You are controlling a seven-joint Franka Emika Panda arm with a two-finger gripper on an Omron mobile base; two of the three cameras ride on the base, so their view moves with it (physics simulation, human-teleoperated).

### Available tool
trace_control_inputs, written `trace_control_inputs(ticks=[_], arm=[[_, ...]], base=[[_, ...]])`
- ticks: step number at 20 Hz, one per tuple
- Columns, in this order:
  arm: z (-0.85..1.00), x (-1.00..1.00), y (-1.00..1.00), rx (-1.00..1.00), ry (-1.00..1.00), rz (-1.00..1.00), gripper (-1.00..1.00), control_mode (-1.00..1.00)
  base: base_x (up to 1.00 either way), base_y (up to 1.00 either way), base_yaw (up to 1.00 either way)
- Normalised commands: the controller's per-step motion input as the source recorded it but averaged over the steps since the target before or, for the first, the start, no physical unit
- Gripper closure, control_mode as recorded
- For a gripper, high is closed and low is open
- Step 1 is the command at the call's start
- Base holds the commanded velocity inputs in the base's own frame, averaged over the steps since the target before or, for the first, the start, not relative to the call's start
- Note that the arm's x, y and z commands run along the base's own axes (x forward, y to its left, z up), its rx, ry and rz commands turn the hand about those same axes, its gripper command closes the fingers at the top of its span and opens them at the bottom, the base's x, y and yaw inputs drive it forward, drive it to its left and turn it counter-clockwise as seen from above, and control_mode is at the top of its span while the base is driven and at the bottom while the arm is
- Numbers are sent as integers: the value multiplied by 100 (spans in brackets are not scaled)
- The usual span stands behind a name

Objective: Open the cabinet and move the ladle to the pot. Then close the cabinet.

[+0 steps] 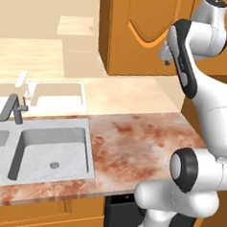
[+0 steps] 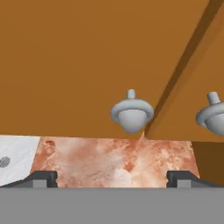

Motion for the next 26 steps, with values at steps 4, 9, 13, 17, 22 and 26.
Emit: trace_control_inputs(ticks=[4, 9, 13, 17, 22, 26], arm=[[20, 32, 0, 0, 0, -3, -100, -100], [15, 25, 0, 0, 0, -4, -100, -100], [4, 20, -1, 0, 0, -5, -100, -100], [0, 14, 0, 0, 0, -2, -100, -100], [0, 11, 0, 0, 0, 0, -100, -100], [-4, 7, 0, 0, 0, 0, -100, -100]], base=[[0, 0, 0], [0, 0, 0], [0, 0, 0], [0, 0, 0], [0, 0, 0], [0, 0, 0]])
